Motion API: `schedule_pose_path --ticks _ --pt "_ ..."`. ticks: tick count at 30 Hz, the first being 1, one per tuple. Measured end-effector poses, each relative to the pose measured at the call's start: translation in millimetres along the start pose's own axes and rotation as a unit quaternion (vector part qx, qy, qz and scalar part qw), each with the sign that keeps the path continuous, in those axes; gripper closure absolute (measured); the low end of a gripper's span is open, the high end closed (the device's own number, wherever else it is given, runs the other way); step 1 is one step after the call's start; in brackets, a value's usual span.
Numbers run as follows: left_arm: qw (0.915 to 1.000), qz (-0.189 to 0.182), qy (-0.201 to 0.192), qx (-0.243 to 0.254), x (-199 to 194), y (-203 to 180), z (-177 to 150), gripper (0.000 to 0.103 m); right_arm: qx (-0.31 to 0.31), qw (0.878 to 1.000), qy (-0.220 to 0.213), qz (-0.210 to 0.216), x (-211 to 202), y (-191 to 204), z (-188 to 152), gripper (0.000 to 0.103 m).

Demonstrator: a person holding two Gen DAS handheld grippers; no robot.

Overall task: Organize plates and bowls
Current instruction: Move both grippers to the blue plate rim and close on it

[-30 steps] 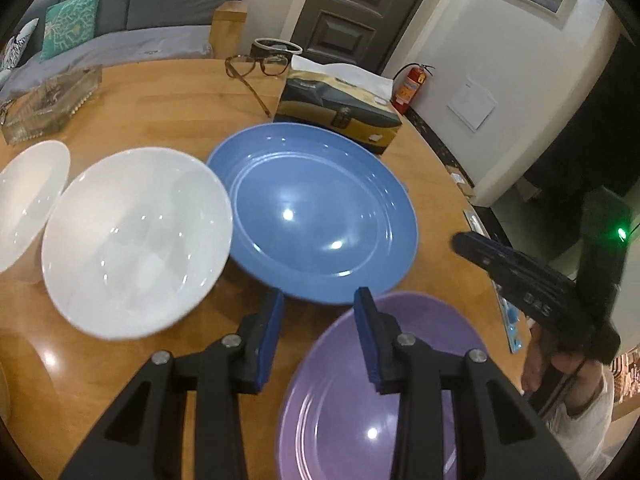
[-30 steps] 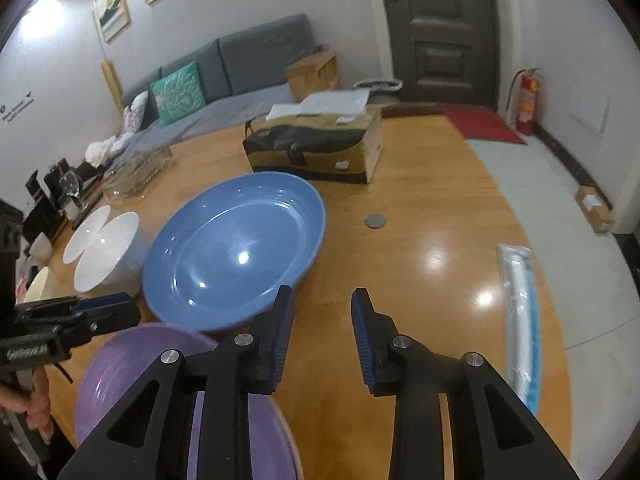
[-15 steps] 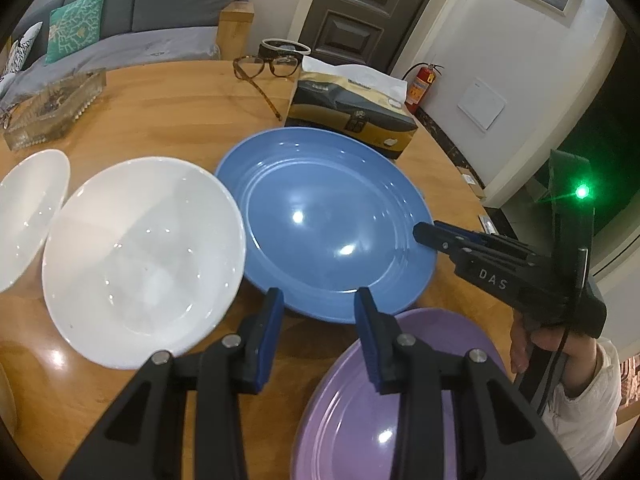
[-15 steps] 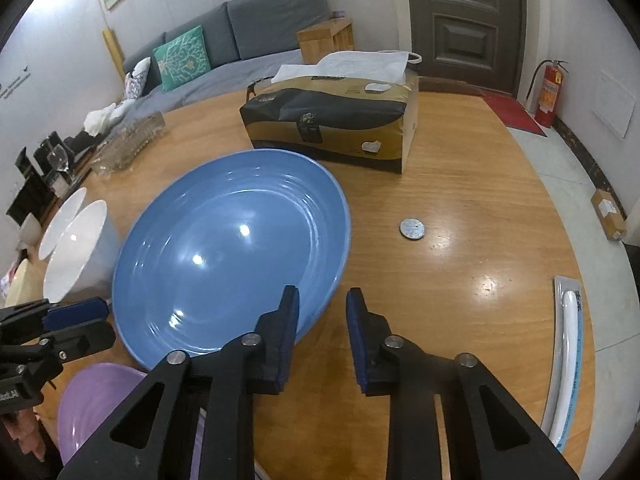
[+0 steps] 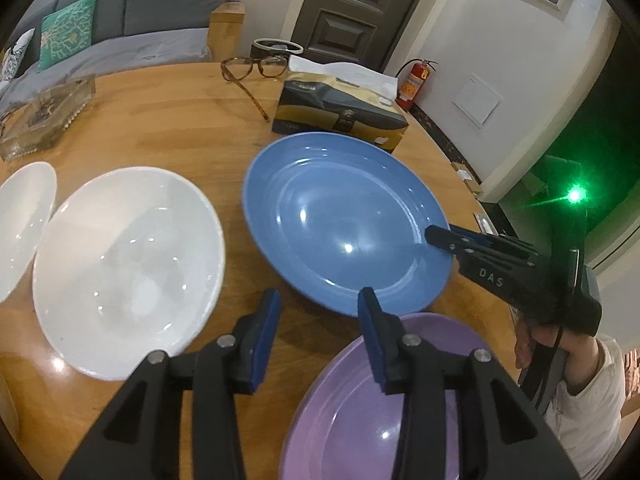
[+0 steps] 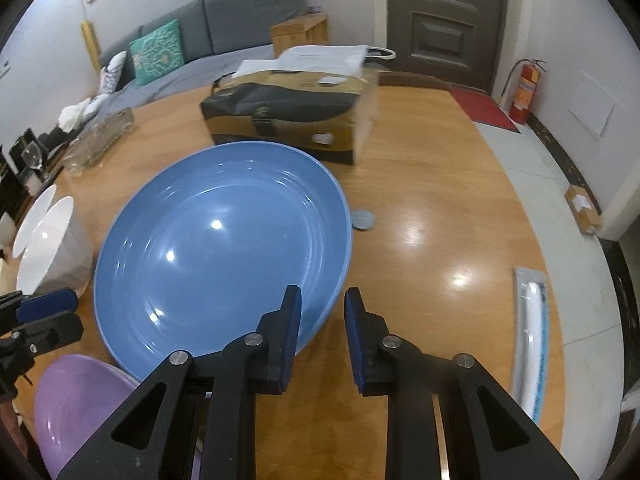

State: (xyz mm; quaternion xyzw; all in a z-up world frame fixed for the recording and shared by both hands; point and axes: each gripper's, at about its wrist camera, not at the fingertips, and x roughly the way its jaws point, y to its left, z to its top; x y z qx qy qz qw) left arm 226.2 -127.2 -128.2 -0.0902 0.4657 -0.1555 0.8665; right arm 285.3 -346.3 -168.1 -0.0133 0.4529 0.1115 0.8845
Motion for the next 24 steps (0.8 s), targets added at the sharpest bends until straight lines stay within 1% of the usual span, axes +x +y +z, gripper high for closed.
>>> schedule_pose_path --ticks 4,8,11,12,16,20,24 --pt "0.9997 0.0 0.013 0.019 8.5 -9.2 4.2 0.066 0.012 1.0 -0.001 -0.009 -5.5 -15.2 -5.4 0.087" --pt "0.9995 -0.003 0.021 0.025 16.0 -14.2 9.8 0.066 0.025 1.0 -0.002 -0.012 -11.7 -29.2 -12.4 0.086" --pt "0.9991 -0.02 0.031 0.019 23.6 -18.7 19.6 0.066 0.032 0.999 -0.001 -0.013 -17.1 -35.7 -18.4 0.086" --pt "0.9991 -0.019 0.033 0.021 26.2 -20.8 24.0 0.066 0.033 0.999 -0.001 -0.015 -18.6 -38.1 -20.1 0.086" --pt "0.9982 0.005 0.039 0.046 40.1 -32.2 39.1 0.066 0.042 0.999 0.002 -0.016 -23.6 -47.7 -25.3 0.086" --pt "0.9954 0.035 0.049 0.075 59.2 -41.1 49.1 0.066 0.053 0.998 -0.001 -0.018 -27.3 -54.4 -26.1 0.086" --pt "0.9948 0.036 0.058 0.076 73.7 -40.1 55.1 0.066 0.058 0.998 -0.003 -0.022 -26.5 -56.8 -24.9 0.086"
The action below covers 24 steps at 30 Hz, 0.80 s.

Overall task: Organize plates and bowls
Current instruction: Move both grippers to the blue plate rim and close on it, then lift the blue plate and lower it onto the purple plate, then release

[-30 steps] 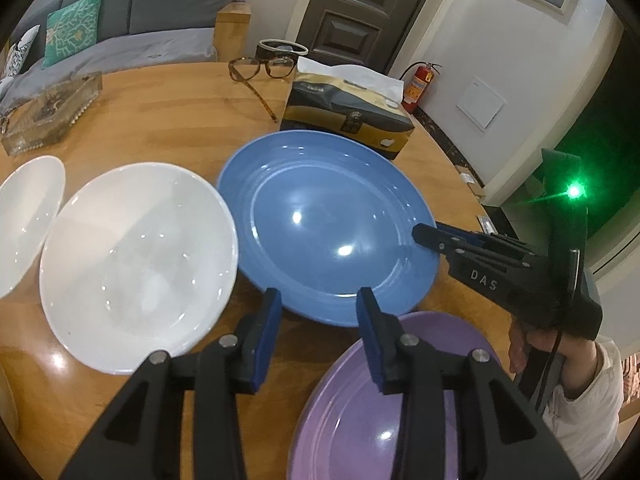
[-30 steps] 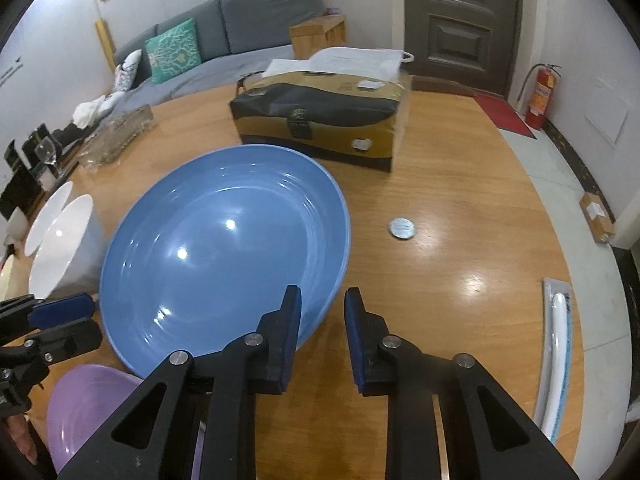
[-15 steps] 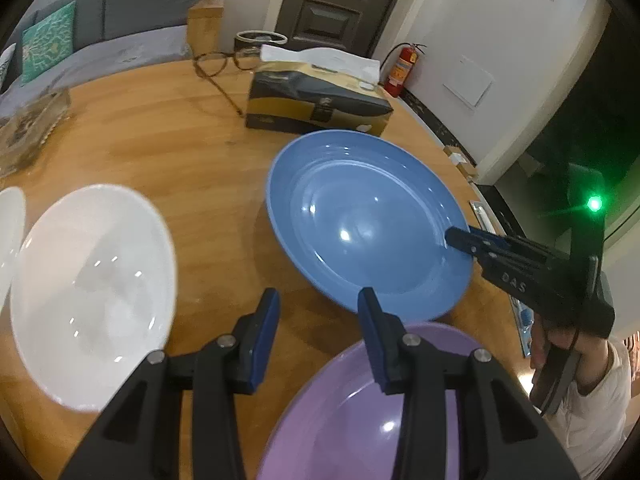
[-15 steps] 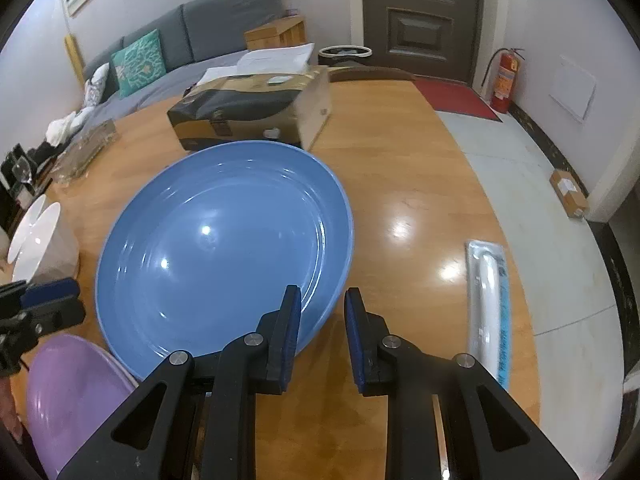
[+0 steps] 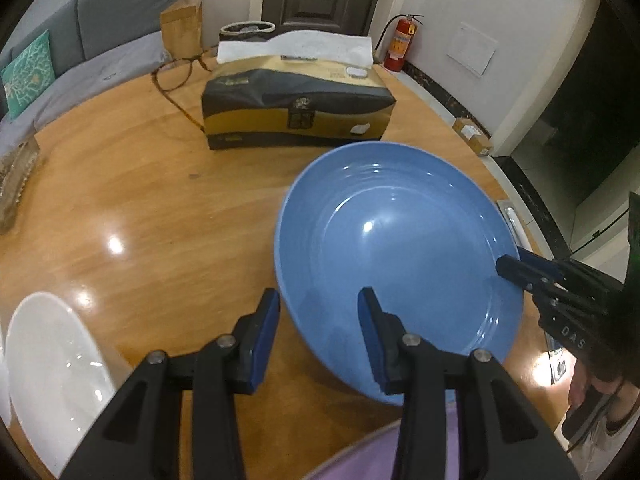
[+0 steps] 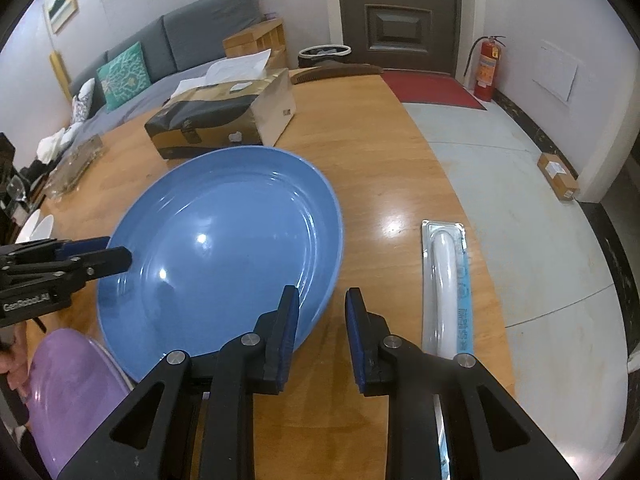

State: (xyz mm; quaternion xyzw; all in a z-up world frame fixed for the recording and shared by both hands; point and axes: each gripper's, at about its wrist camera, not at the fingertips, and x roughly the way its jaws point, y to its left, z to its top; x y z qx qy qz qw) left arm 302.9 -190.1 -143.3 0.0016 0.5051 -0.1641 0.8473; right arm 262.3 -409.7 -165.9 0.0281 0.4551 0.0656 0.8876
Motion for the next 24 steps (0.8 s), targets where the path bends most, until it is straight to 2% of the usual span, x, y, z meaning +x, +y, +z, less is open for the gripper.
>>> schedule_pose_path --ticks 3,10,19,24 --pt "1.0 0.003 0.003 -0.001 6.2 1.9 2.7 0.067 0.0 1.0 0.003 0.001 3.4 0.3 1.2 0.086" --pt "0.9999 0.012 0.002 0.001 16.9 6.6 6.2 0.088 0.007 1.0 0.004 0.008 11.5 -0.2 3.9 0.086" --pt "0.9999 0.012 0.001 0.007 18.1 7.6 7.1 0.088 0.004 1.0 0.004 0.003 13.8 5.4 5.2 0.086" --pt "0.9997 0.015 -0.017 0.006 2.4 3.9 10.2 0.088 0.003 1.0 -0.011 0.004 2.7 8.1 7.9 0.086"
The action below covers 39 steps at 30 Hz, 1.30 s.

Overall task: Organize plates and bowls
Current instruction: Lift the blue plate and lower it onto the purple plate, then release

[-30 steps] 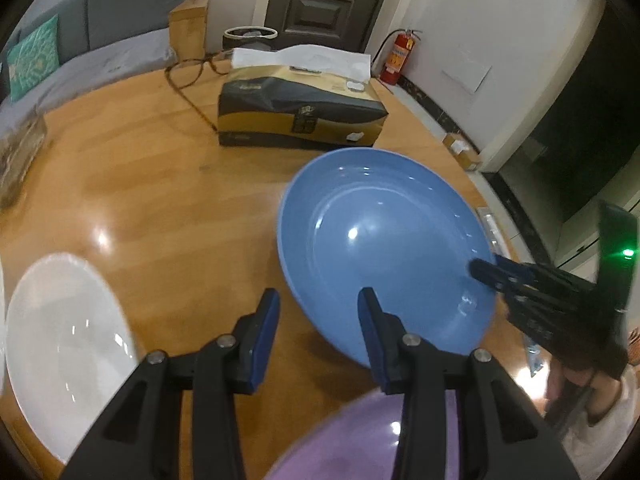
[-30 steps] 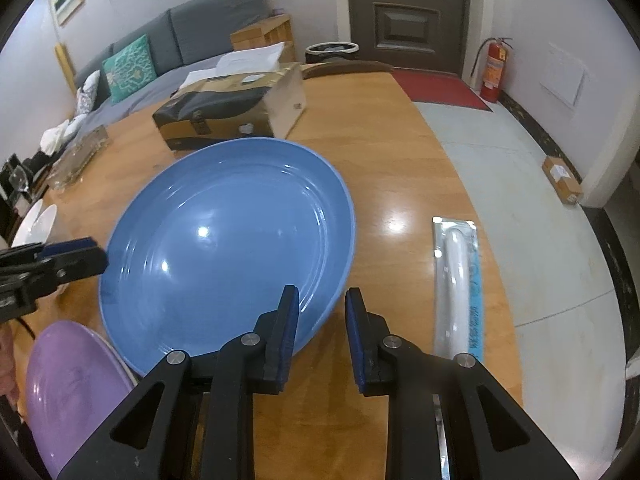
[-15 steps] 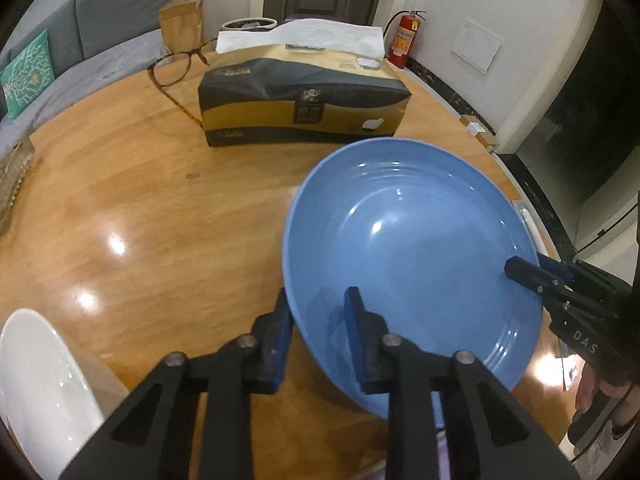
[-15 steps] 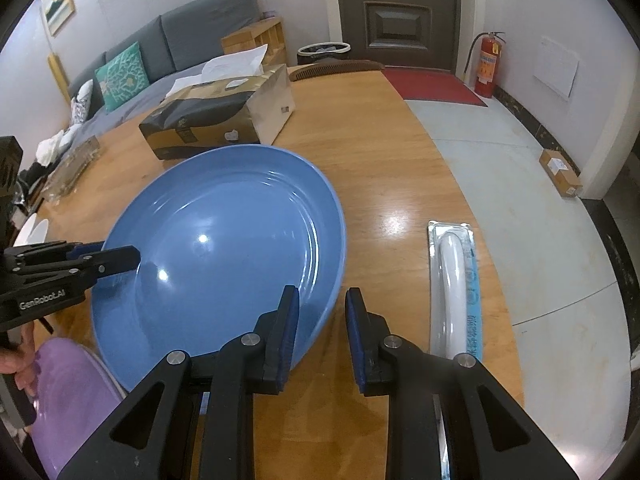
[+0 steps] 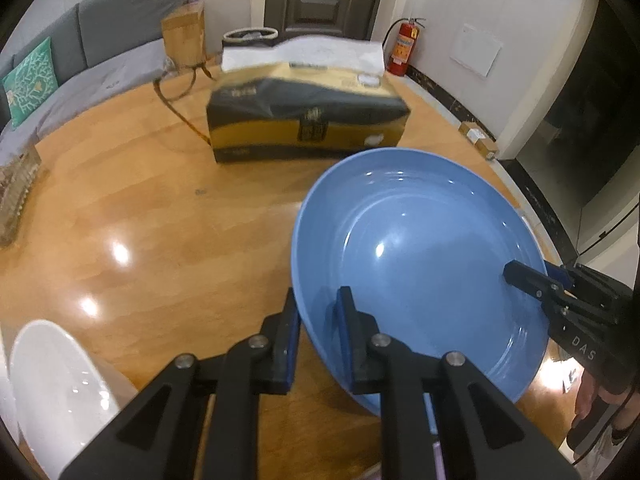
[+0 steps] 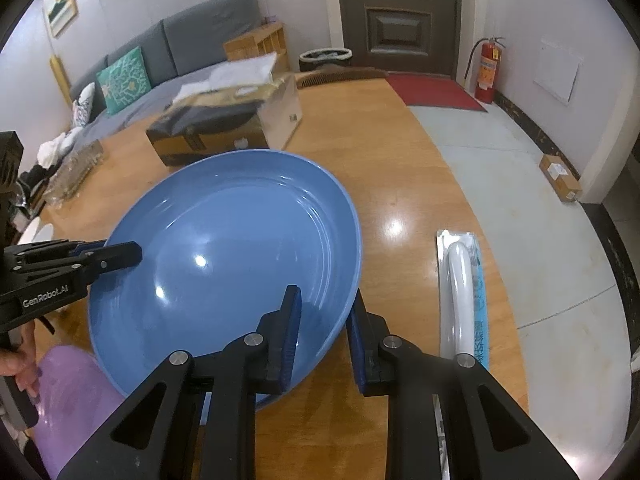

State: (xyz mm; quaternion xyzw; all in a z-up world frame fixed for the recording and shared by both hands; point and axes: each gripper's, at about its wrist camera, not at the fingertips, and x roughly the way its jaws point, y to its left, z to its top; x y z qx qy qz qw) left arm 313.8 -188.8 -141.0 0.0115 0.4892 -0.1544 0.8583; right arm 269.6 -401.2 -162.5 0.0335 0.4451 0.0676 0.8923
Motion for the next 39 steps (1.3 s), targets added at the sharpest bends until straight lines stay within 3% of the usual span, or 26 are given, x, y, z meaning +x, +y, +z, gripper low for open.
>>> schedule_pose_path --ticks 8,16,28,39 --pt "0.9991 0.005 -0.042 0.008 -42.9 -2.3 6.3 0.088 -0.012 0.999 -0.043 0.0 -37.2 14.3 8.3 0.086" --pt "0.9965 0.01 -0.079 0.024 -96.2 -3.2 -9.0 0.088 -0.02 0.997 -0.07 0.016 -77.4 30.3 -1.3 0.086" --pt "0.9939 0.001 -0.107 0.028 -162.1 -0.5 -60.1 0.088 -0.041 0.995 -0.092 0.024 -140.5 63.6 -37.8 0.085" --pt "0.9951 -0.014 -0.093 0.032 -176.3 1.9 -116.9 0.086 -0.048 0.995 -0.08 0.024 -169.4 83.3 -86.1 0.085"
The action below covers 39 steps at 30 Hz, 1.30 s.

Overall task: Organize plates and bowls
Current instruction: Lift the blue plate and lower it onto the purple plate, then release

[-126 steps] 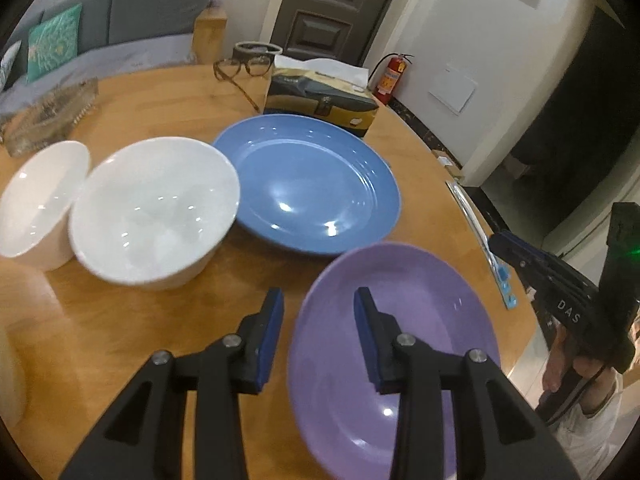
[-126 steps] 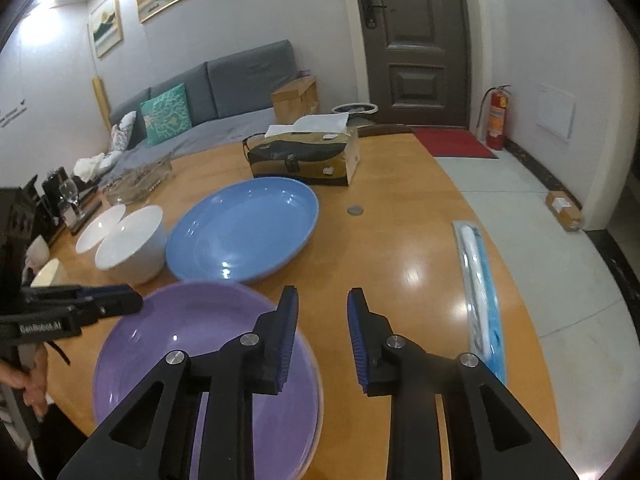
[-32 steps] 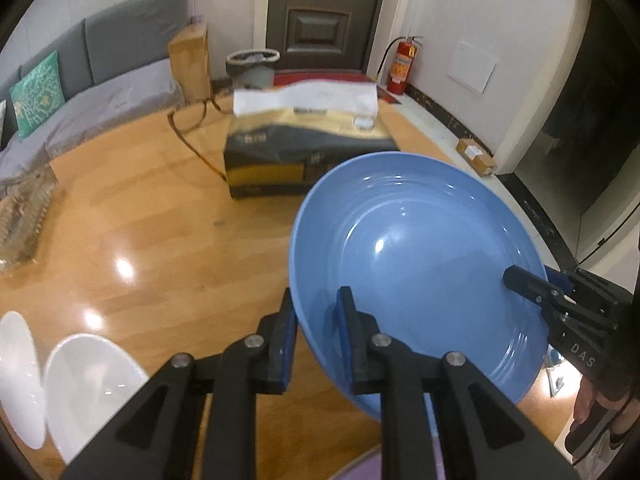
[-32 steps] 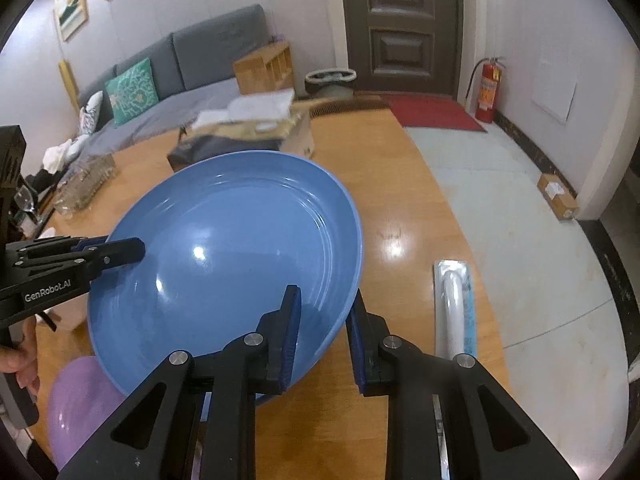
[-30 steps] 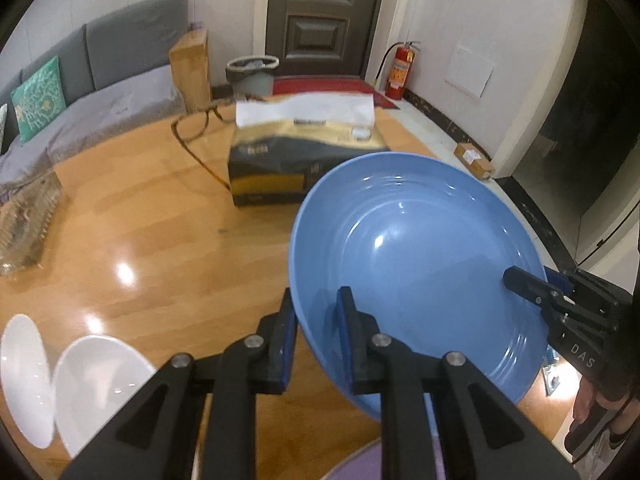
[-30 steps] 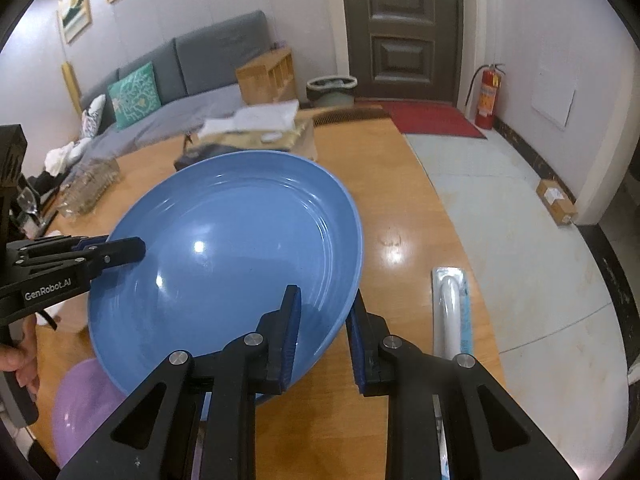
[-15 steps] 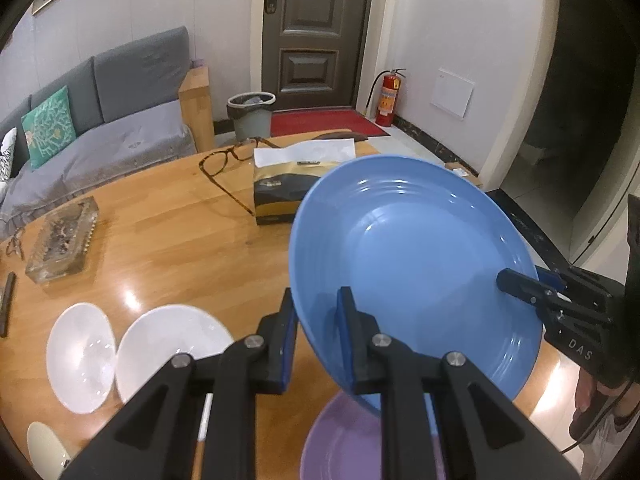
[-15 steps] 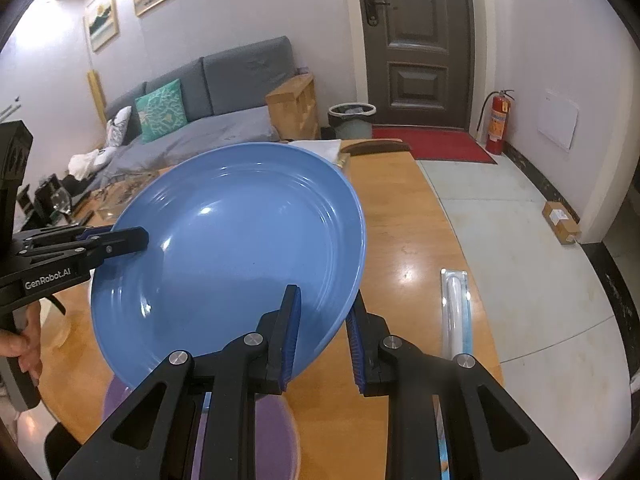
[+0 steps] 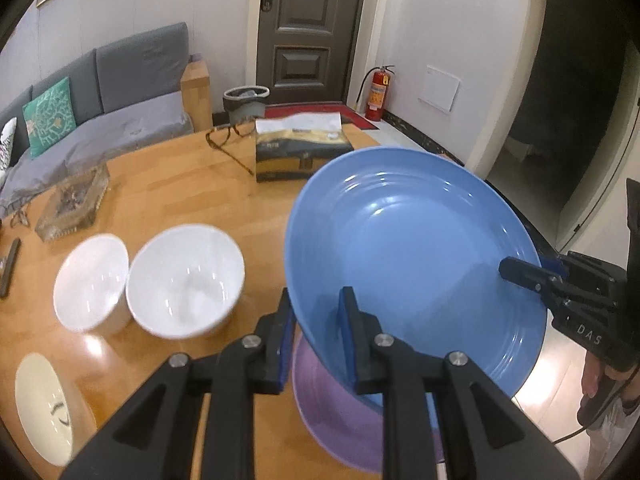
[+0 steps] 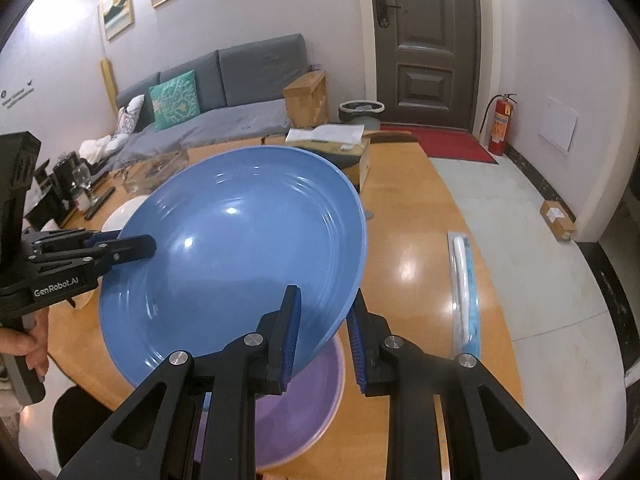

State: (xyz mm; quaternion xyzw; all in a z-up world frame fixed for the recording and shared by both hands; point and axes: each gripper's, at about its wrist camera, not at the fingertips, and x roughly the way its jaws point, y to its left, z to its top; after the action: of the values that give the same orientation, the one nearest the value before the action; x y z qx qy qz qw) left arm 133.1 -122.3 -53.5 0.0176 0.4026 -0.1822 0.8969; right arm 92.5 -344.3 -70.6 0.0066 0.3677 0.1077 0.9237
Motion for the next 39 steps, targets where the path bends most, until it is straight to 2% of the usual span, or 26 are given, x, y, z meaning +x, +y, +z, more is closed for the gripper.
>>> schedule_pose_path --ticks 14,27,34,39 --pt "0.9983 -0.01 0.057 0.0 17.3 1.7 -53.4 0.086 0.026 0.997 0.068 0.022 22.0 0.0 -63.1 0.084" --pt "0.9972 -0.016 0.073 -0.003 24.7 7.1 -65.4 0.085 0.021 0.997 0.08 0.012 29.3 1.4 -69.4 0.084" --pt "0.9979 -0.016 0.062 -0.006 16.5 12.8 -61.0 0.083 0.017 0.997 0.078 0.004 26.0 0.1 -69.5 0.081" --pt "0.9985 -0.015 0.052 -0.009 8.3 16.9 -57.1 0.077 0.011 0.998 0.062 -0.012 16.7 -3.0 -66.5 0.081"
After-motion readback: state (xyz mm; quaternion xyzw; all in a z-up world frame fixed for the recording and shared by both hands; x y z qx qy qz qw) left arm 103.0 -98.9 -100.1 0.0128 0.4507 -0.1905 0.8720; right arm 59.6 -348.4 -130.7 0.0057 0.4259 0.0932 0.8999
